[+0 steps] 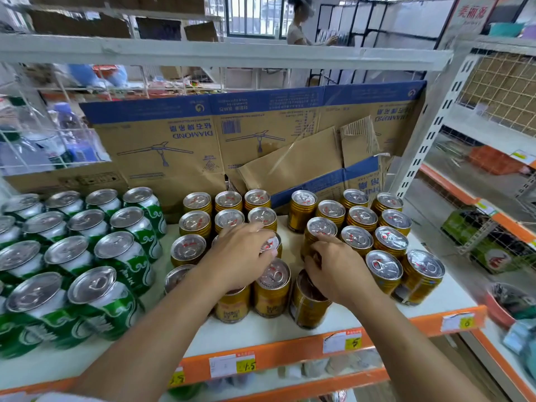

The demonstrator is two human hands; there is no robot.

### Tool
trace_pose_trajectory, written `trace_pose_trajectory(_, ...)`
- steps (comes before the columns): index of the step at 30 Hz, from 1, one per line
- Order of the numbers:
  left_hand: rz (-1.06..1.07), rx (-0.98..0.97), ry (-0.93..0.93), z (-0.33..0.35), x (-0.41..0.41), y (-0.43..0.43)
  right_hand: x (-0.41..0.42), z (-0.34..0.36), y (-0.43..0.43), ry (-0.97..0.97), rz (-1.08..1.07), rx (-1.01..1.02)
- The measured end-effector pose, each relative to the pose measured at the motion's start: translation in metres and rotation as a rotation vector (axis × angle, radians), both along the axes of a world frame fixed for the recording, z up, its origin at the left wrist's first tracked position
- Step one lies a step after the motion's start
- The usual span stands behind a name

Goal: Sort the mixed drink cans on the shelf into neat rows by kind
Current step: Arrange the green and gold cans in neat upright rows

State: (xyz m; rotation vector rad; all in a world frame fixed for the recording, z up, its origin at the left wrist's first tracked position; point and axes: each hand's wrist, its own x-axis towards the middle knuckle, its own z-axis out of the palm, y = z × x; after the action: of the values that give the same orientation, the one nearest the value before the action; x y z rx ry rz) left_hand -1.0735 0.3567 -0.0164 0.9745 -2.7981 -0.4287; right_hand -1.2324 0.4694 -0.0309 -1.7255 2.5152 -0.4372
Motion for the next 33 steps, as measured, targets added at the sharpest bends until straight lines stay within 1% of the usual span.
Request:
trace_pose_trajectory(5,0.036,0.008,-0.113,-0.008,-0.024,-0.025,0.0,0.004,-0.006,0.04,-0.03,-0.001)
trace_pose_trajectory(11,0.112,0.023,-0.212,-0.022,-0.034,-0.038,-0.013,0.015,-0.02,0.027,-0.076,0.021)
trace_pose_trajectory(14,0.108,0.008,-0.226,-0.025,-0.036,-0.04,-0.025,0.021,-0.038,0.018,-0.093,-0.036)
trace_pose_trajectory(16,0.11,-0.001,-0.233,-0.026,-0.037,-0.04,-0.034,0.022,-0.056,0.019,-0.069,-0.108)
trace_pose_trajectory(18,0.111,-0.009,-0.244,-0.028,-0.036,-0.041,-0.043,0.023,-0.078,0.008,-0.04,-0.133)
trace_pose_trajectory(21,0.114,0.007,-0.233,-0.029,-0.035,-0.043,-0.057,0.018,-0.109,0.0,-0.024,-0.031)
trace_pose_trajectory(24,0.115,0.002,-0.207,-0.029,-0.033,-0.043,-0.07,0.01,-0.131,0.085,-0.037,0.085)
trace_pose_trajectory(26,0.123,0.001,-0.189,-0.028,-0.032,-0.045,-0.073,0.008,-0.141,0.107,-0.044,0.109)
trace_pose_trajectory(28,0.13,0.008,-0.174,-0.027,-0.033,-0.046,-0.077,0.012,-0.149,0.049,-0.028,0.136)
trace_pose_trajectory(33,0.148,0.022,-0.141,-0.028,-0.032,-0.046,-0.086,0.026,-0.16,-0.234,0.135,0.159)
